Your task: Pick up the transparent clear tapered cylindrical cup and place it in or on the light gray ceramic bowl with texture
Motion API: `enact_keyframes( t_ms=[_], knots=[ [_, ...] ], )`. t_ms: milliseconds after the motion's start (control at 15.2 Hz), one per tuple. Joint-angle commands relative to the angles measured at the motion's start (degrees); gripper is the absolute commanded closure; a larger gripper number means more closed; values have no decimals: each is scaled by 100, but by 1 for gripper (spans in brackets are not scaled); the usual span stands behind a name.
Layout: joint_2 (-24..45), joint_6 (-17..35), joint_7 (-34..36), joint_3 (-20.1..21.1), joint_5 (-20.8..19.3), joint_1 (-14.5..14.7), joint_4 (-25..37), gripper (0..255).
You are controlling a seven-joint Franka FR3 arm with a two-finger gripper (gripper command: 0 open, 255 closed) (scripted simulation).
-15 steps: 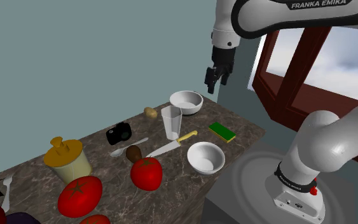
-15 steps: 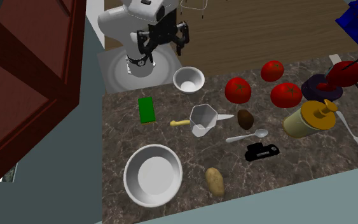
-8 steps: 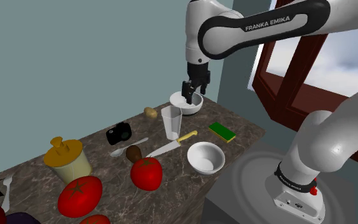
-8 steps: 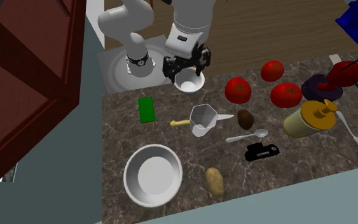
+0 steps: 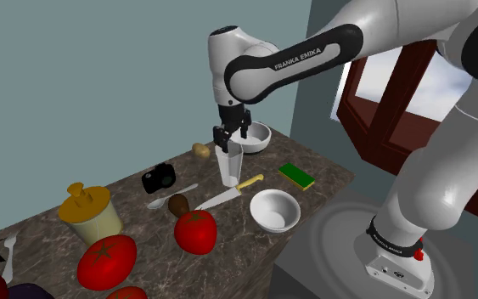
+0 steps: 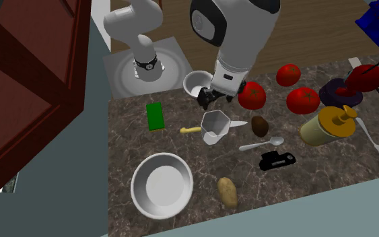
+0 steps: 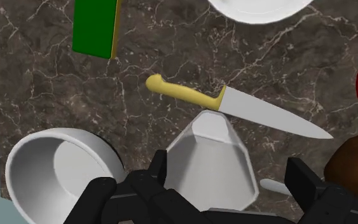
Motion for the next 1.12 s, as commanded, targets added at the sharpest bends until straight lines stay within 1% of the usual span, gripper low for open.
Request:
enact_keyframes(
  t_ms=[0,198,264,726,1056],
  knots=[
    [489,94,170,73,-180,38,323,0],
    [1192,153,414,140,-461,140,852,0],
    [1323,157,455,142,-512,168,958,0],
    [1493,653,515,102,-603,157,621,0],
    [1509,694,520,99,-611,156,597,0]
  ],
)
